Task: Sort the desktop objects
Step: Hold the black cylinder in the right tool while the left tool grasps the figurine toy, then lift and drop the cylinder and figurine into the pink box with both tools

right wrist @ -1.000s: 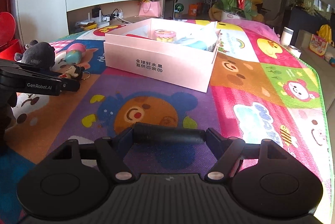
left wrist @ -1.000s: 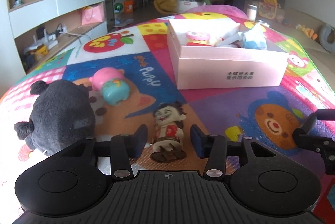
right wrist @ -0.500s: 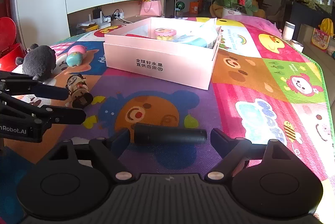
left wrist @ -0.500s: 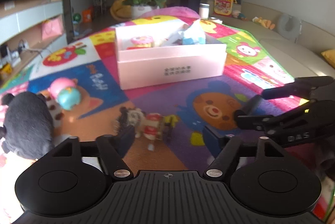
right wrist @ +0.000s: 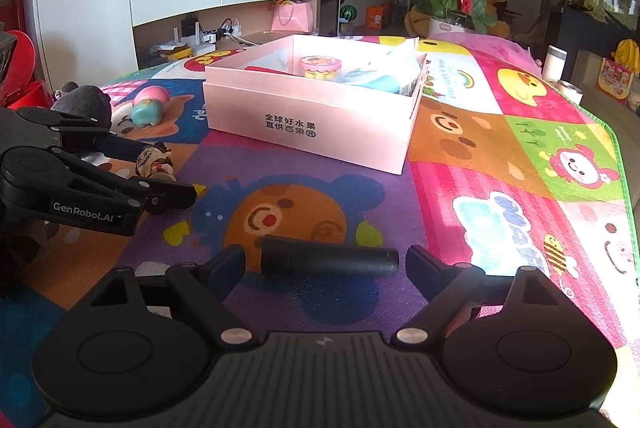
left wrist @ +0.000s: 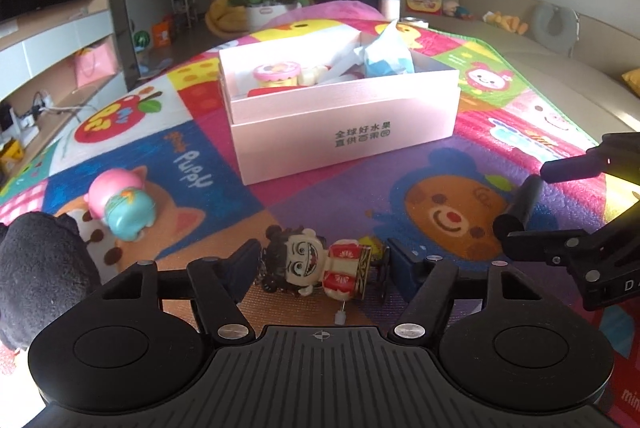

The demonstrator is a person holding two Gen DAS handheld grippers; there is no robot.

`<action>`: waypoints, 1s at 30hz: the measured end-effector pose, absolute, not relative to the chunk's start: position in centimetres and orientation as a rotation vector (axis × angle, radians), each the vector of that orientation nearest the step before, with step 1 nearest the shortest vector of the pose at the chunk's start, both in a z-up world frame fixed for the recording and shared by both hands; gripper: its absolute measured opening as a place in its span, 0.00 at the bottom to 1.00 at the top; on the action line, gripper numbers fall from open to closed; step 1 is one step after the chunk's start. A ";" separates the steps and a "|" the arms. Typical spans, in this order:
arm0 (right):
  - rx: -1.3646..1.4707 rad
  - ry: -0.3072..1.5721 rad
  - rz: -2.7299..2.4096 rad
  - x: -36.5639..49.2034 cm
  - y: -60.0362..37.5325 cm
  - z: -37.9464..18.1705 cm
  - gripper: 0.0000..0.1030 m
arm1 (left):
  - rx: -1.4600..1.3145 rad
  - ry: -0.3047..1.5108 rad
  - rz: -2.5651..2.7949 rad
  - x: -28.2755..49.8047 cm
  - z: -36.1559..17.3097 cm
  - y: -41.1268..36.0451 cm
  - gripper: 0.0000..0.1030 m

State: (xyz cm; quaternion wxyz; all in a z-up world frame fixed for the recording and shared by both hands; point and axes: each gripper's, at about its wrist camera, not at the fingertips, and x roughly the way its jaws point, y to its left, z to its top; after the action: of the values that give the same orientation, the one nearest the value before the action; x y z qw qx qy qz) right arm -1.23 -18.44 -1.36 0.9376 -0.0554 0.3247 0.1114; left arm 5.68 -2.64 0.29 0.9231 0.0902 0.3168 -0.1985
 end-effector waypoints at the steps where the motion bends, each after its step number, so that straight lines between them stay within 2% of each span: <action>1: -0.115 0.664 0.227 -1.2 -18.4 -1.4 0.85 | 0.179 0.650 -0.401 5.5 0.3 -2.6 0.70; 3: -0.115 0.666 0.228 -1.2 -18.4 -1.4 0.84 | 0.161 0.658 -0.408 4.9 0.4 -2.4 0.70; 5: -0.113 0.672 0.222 -1.1 -18.5 -1.4 0.73 | 0.158 0.658 -0.417 3.9 0.4 -2.3 0.70; 12: -0.090 0.692 0.262 -2.5 -18.6 -0.5 0.72 | 0.161 0.618 -0.436 0.5 2.1 -1.9 0.69; 18: -0.164 0.571 0.257 -5.4 -18.9 3.5 0.72 | 0.125 0.506 -0.404 0.6 5.8 -1.6 0.69; 23: -0.173 0.406 0.190 -4.8 -19.8 8.4 0.72 | 0.142 0.414 -0.421 3.3 8.6 -3.4 0.69; 28: -0.143 0.280 0.096 1.1 -20.3 12.5 0.72 | 0.071 0.275 -0.404 9.1 10.6 -4.9 0.69; 29: -0.139 0.252 0.096 2.6 -20.2 13.2 0.72 | 0.044 0.251 -0.398 10.5 10.9 -5.0 0.74; 30: -0.137 0.226 0.088 4.2 -20.0 13.8 0.72 | 0.021 0.254 -0.396 11.9 11.2 -4.9 0.85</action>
State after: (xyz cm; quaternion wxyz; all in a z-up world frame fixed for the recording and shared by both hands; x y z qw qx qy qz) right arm 4.22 -19.96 13.79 0.9903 -0.0683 0.1125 0.0441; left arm 11.89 -4.91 11.17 0.9724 0.0105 0.1259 -0.1963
